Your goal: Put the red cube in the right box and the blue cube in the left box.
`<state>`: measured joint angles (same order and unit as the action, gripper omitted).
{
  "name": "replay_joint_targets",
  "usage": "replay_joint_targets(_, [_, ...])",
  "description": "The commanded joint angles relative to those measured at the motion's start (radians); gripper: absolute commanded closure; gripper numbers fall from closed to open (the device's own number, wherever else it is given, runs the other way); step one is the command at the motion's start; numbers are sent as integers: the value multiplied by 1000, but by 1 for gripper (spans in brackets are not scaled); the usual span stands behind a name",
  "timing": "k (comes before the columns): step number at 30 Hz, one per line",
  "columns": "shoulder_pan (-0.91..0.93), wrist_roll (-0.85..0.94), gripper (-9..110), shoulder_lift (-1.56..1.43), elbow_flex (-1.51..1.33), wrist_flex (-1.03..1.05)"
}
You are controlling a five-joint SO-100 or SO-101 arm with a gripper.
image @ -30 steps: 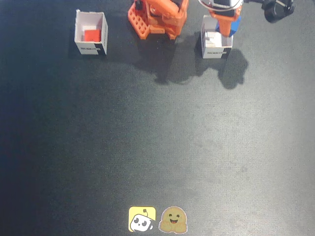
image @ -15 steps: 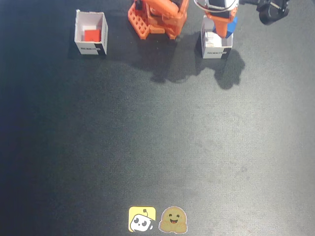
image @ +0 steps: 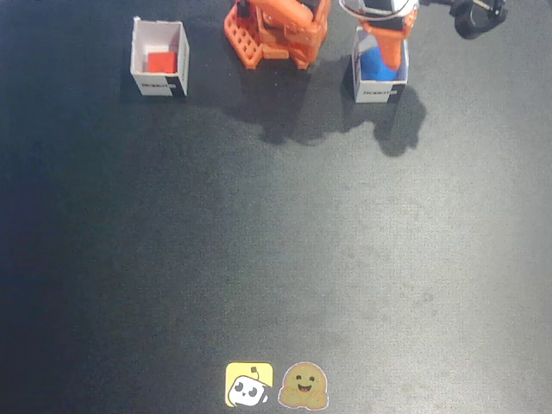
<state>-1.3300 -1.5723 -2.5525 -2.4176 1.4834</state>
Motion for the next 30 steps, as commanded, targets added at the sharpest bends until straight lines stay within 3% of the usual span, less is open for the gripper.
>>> replay_joint_targets(1, [-2,-3,91,-25,3,-3])
replay_joint_targets(7, [23,-11,101,-15,9,-17])
replay_joint_targets(18, [121,12,101,229,224,-43])
replay_joint_targets(24, [295,-18,101,261,245,-87])
replay_joint_targets(30, [598,43,101,258,247,-77])
